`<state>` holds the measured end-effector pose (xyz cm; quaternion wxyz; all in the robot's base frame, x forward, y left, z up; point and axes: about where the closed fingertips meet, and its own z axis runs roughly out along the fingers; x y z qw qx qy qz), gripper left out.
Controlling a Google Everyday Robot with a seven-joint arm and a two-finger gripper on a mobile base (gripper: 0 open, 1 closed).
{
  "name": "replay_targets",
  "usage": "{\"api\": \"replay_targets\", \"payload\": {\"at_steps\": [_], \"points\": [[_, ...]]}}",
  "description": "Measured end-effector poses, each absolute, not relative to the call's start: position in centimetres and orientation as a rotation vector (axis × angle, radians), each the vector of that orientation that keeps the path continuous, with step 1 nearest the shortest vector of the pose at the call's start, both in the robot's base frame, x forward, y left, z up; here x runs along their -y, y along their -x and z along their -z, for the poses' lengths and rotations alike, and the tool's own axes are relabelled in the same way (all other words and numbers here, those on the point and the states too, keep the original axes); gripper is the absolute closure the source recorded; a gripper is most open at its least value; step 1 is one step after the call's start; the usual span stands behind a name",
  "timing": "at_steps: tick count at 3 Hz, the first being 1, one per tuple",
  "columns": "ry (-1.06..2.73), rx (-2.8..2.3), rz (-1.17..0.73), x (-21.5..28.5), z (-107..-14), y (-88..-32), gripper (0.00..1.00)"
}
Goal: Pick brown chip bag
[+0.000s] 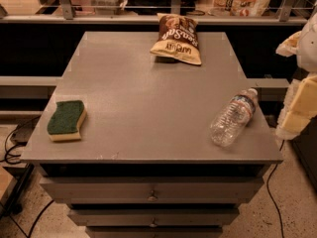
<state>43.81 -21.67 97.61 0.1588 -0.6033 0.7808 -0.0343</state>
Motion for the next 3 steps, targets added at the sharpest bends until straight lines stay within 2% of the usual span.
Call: {"api": "replay_targets", "payload": {"at_steps": [2, 3], "points": [[1.713, -2.199, 0.105, 21.0, -97.4, -45.1, 0.0], [1.652, -2.14, 0.097, 20.4, -97.0, -48.6, 0.0]]}}
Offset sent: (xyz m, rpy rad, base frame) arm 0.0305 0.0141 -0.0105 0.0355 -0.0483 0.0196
